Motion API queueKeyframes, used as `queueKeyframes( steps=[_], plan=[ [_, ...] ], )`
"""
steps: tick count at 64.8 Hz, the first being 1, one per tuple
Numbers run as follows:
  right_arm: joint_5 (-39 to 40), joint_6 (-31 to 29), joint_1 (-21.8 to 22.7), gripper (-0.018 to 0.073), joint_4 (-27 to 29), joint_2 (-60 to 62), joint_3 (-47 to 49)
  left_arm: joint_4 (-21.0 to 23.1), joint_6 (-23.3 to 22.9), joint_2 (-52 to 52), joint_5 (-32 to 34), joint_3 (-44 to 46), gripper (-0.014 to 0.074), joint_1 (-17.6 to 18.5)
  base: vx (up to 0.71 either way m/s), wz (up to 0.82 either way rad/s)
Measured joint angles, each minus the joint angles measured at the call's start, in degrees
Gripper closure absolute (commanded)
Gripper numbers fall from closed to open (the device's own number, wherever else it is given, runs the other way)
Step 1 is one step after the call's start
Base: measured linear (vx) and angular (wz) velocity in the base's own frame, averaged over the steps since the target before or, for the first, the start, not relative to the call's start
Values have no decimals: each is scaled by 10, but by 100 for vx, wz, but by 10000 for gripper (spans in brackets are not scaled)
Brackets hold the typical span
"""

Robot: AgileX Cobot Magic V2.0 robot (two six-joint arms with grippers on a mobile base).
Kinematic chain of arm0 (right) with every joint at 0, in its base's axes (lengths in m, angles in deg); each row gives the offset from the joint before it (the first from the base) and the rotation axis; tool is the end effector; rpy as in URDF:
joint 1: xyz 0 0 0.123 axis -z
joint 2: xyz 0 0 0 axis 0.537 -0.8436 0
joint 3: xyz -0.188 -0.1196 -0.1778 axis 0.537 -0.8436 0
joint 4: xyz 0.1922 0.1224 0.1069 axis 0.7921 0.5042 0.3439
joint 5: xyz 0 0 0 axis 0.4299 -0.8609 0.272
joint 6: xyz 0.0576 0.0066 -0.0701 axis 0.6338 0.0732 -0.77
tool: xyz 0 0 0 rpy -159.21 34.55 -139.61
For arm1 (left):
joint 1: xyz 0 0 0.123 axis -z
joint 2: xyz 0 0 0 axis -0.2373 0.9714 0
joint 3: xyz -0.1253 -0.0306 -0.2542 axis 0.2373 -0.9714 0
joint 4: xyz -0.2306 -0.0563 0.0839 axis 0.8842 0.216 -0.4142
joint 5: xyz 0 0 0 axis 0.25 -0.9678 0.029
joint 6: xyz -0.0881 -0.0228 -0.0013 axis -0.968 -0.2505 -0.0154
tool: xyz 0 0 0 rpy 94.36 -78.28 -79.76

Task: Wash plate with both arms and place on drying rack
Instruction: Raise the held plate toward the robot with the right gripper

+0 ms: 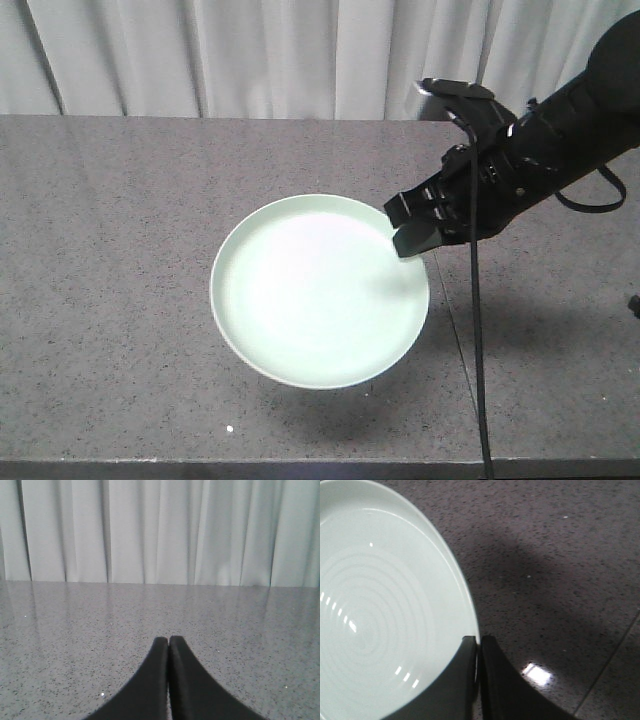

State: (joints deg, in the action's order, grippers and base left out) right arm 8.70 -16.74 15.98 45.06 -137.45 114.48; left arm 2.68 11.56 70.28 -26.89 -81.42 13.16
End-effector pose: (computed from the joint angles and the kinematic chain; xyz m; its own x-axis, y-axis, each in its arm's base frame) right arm 0.3048 0.1312 0.3395 -0.8206 -0.3443 -0.4562 -0.5194 0.7823 0.3438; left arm 0.0569 0.0006 0.2009 0.0406 -0.0457 -0.9981 -0.0076 0.9989 -0.0461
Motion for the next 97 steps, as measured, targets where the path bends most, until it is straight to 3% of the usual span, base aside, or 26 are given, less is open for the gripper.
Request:
queueKeyframes(
  steps=[17, 39, 61, 97],
  plan=[
    [4, -1, -41, 561, 7, 4, -9, 0, 0, 0, 0, 0, 603, 0, 0, 0],
    [109, -31, -41, 561, 27, 77, -194, 0, 0, 0, 0, 0, 603, 0, 0, 0],
    [139, -34, -41, 561, 82, 87, -198, 0, 0, 0, 0, 0, 603, 0, 0, 0],
    [138, -33, -41, 561, 91, 87, -198, 0, 0, 0, 0, 0, 603, 0, 0, 0]
  ],
)
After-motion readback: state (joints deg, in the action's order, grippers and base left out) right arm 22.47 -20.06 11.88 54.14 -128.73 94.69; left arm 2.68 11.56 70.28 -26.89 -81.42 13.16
